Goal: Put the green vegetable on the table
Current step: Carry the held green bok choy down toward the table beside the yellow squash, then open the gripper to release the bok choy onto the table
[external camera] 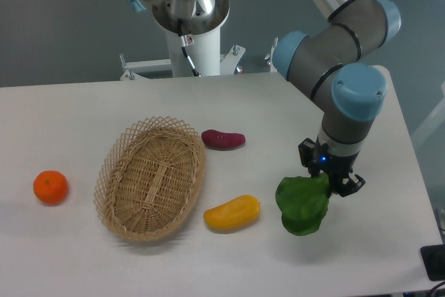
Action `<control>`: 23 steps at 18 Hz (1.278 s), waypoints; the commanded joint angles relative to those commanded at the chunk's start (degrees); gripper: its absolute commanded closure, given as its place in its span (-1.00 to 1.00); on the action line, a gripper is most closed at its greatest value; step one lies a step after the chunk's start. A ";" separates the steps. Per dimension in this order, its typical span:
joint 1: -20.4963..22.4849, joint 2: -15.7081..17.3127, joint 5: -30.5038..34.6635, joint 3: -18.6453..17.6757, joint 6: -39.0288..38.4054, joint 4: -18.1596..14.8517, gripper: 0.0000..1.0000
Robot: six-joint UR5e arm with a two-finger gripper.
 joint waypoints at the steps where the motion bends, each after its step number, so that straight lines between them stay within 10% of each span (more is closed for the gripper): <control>1: -0.27 -0.26 0.00 -0.44 -1.14 1.14 0.04; 13: -3.87 -3.43 5.53 -3.43 -4.75 3.52 0.01; 18: -4.05 -3.87 5.36 -2.91 -5.37 3.61 -0.93; 23: -4.05 -4.22 5.36 -1.33 -5.46 4.93 -1.00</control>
